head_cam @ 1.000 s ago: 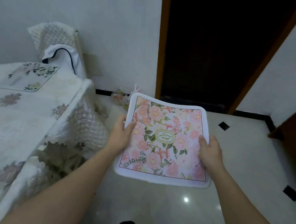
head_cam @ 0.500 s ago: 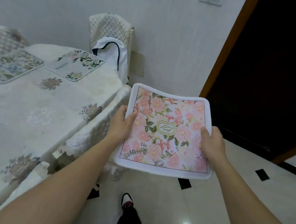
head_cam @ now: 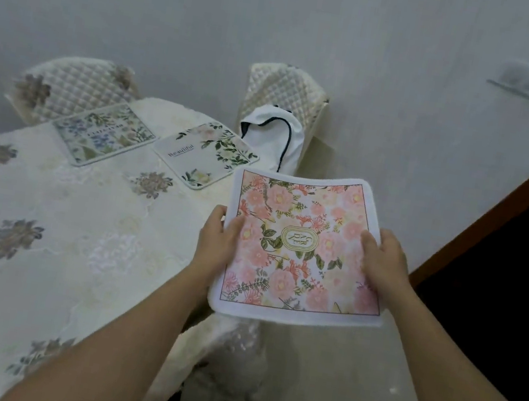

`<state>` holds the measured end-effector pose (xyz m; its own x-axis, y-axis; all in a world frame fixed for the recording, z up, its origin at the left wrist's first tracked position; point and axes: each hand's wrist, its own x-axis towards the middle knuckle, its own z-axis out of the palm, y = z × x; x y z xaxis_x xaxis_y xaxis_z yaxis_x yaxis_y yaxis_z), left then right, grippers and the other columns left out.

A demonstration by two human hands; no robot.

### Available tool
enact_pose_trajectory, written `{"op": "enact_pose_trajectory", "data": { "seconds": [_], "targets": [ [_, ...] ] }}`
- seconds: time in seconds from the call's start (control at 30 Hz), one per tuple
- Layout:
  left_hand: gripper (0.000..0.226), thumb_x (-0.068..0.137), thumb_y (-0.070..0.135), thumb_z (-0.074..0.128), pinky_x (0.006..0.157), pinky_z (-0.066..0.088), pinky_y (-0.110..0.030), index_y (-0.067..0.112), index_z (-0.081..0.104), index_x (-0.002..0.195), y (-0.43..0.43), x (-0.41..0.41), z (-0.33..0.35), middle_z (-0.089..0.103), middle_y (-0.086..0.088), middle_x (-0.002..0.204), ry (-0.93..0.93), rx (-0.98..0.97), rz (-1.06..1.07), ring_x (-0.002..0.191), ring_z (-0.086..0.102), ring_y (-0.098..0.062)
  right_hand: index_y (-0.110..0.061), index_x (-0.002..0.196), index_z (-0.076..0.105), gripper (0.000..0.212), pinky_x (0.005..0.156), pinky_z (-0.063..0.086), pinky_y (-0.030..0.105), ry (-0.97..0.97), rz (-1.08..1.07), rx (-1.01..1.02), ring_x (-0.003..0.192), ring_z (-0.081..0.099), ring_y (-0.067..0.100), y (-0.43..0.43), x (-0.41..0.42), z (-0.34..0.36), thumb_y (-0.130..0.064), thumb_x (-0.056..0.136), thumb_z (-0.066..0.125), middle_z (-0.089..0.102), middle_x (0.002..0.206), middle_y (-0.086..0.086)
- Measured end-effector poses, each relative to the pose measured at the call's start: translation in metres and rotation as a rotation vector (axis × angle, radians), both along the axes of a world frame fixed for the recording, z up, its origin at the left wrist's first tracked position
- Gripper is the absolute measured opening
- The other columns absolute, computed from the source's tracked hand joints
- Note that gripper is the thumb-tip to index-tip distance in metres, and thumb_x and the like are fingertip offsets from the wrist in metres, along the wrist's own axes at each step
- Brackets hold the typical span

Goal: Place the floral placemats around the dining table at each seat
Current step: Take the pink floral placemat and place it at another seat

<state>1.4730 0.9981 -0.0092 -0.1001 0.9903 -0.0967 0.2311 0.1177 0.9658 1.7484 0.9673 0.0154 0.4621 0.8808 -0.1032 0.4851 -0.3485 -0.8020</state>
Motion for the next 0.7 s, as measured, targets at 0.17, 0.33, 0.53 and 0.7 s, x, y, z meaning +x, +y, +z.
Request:
{"op": "enact_pose_trajectory", "data": {
  "seconds": [0.17, 0.33, 0.53, 0.7],
  "targets": [
    [0.014, 0.099, 0.038, 0.054, 0.074, 0.060, -0.046, 0.024, 0.053, 0.102, 0.030, -0.049, -0.009, 0.071, -0.005, 0.098, -0.005, 0.002, 0.176, 0.082, 0.072, -0.022, -0.010, 0.120, 0.057, 0.033, 0.087, 0.051, 0.046, -0.034, 0.200, 0.001, 0.100, 0.061, 0.033, 0.080, -0.047, -0.002, -0.036, 0.102, 0.046, 0.064, 0.110, 0.012],
    [0.010, 0.100, 0.037, 0.054, 0.074, 0.061, -0.047, 0.028, 0.052, 0.096, 0.043, -0.092, -0.024, 0.071, -0.005, 0.097, -0.039, -0.048, 0.366, 0.081, 0.073, -0.022, -0.016, 0.117, 0.054, 0.026, 0.079, 0.046, 0.036, 0.008, 0.413, -0.028, 0.094, 0.059, 0.027, 0.153, -0.097, -0.016, -0.035, 0.103, 0.046, 0.062, 0.105, 0.007],
    [0.011, 0.099, 0.037, 0.055, 0.076, 0.061, -0.043, 0.026, 0.053, 0.101, 0.057, -0.130, -0.036, 0.071, -0.005, 0.100, -0.022, -0.098, 0.582, 0.086, 0.073, -0.021, -0.006, 0.106, 0.056, 0.028, 0.082, 0.051, 0.045, 0.004, 0.673, -0.032, 0.095, 0.061, 0.034, 0.233, -0.159, -0.044, -0.032, 0.102, 0.047, 0.063, 0.102, 0.013],
    [0.020, 0.098, 0.035, 0.058, 0.062, 0.056, -0.024, 0.019, 0.053, 0.109, 0.059, -0.146, -0.045, 0.069, -0.001, 0.097, -0.002, -0.151, 0.715, 0.082, 0.070, -0.013, -0.007, 0.114, 0.057, 0.028, 0.075, 0.046, 0.036, 0.048, 0.824, -0.067, 0.090, 0.059, 0.029, 0.272, -0.200, -0.065, -0.031, 0.104, 0.046, 0.062, 0.100, 0.011]
  ]
}}
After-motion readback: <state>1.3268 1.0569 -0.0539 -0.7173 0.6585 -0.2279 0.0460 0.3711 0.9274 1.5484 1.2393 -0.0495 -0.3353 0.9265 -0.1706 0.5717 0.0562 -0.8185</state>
